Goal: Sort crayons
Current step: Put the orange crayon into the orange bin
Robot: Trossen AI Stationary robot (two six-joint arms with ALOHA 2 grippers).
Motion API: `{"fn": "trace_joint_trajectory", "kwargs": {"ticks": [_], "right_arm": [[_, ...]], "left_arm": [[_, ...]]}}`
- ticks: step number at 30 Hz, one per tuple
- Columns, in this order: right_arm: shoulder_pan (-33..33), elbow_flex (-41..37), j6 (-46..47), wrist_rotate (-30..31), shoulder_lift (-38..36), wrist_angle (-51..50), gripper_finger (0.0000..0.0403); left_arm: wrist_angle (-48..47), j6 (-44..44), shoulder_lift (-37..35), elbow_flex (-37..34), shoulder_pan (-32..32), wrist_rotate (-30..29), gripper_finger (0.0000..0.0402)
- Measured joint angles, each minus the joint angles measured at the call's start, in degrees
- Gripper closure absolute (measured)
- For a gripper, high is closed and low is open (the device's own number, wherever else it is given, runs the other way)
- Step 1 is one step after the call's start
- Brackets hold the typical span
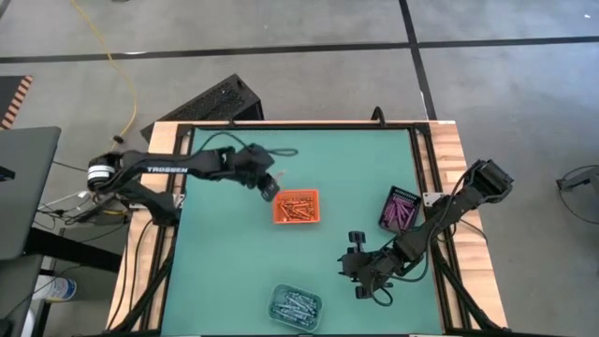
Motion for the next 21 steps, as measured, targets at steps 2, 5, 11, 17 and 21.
{"fn": "trace_joint_trajectory", "kwargs": {"ticks": [2, 5, 11, 17, 21], "right_arm": [[0.0, 0.0, 0.0, 0.0, 0.0, 0.1, 0.0253], [-0.4, 0.0, 0.4, 0.0, 0.0, 0.3, 0.0253], [-0.8, 0.0, 1.9, 0.0, 0.0, 0.4, 0.0253], [-0.8, 0.0, 1.9, 0.0, 0.0, 0.4, 0.0253], [-0.8, 0.0, 2.0, 0.1, 0.0, 0.4, 0.0253]], "left_arm": [[2.0, 0.0, -0.3, 0.0, -3.1, -0.1, 0.0401], [5.0, 0.0, -0.3, 0.0, -7.0, -0.2, 0.0401], [8.4, 1.5, -0.2, 0.1, -11.7, -0.3, 0.0401], [8.8, 3.7, -0.2, 0.1, -14.2, -0.7, 0.0401], [9.3, 4.0, -0.2, 0.1, -14.8, -1.3, 0.0401]]}}
